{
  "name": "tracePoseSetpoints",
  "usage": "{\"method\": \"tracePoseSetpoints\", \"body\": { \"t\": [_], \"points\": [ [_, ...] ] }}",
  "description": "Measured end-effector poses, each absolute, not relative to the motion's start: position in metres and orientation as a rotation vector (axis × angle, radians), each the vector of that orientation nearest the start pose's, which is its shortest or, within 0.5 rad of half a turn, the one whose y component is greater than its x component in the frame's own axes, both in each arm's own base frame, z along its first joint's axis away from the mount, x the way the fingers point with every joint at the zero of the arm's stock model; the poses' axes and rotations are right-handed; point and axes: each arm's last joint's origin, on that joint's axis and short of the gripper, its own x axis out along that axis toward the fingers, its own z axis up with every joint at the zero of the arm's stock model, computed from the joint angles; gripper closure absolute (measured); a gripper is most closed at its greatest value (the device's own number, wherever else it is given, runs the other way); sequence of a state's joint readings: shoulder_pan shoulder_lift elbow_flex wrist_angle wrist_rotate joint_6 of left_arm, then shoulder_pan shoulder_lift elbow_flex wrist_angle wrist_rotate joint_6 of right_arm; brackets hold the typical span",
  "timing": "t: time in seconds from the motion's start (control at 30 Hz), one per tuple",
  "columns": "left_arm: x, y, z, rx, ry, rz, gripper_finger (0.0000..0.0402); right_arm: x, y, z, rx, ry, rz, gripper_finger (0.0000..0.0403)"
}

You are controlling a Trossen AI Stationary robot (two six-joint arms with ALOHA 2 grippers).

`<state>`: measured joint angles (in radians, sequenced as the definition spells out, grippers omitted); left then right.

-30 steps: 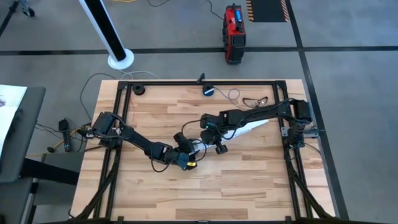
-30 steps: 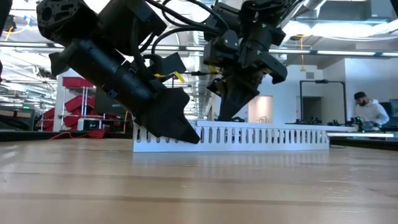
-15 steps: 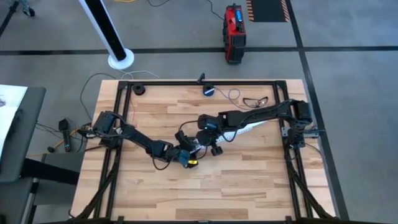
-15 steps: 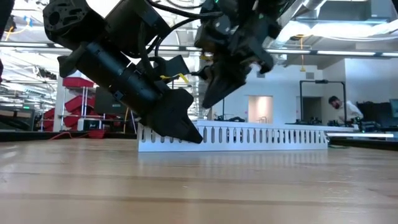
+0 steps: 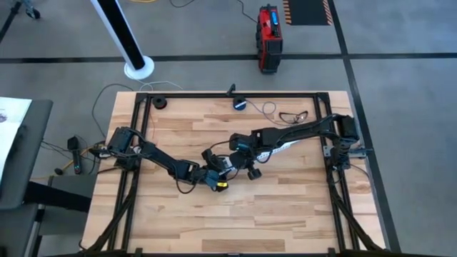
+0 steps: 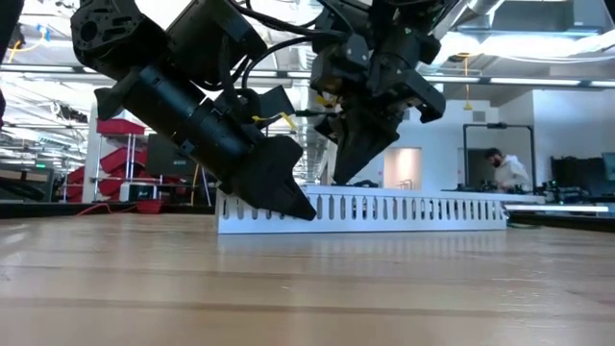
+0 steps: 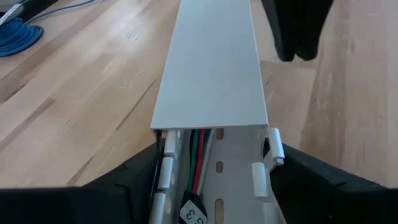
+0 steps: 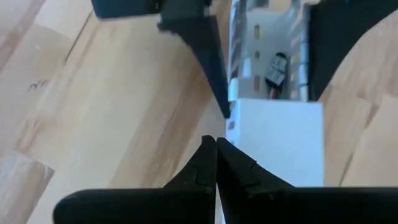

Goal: Ziptie cables
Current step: Close the white cable duct

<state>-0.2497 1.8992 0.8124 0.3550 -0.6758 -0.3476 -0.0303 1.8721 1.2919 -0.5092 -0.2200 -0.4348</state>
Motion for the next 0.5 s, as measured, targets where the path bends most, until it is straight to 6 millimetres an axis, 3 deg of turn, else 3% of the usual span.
{"method": "tracePoseSetpoints", "body": {
  "t": [0.5],
  "points": [
    [0.334, -0.067, 0.104, -0.047, 0.567, 0.512, 0.0157, 0.379, -0.019, 0.185, -0.205, 1.036, 0.371, 0.0403]
  ]
}}
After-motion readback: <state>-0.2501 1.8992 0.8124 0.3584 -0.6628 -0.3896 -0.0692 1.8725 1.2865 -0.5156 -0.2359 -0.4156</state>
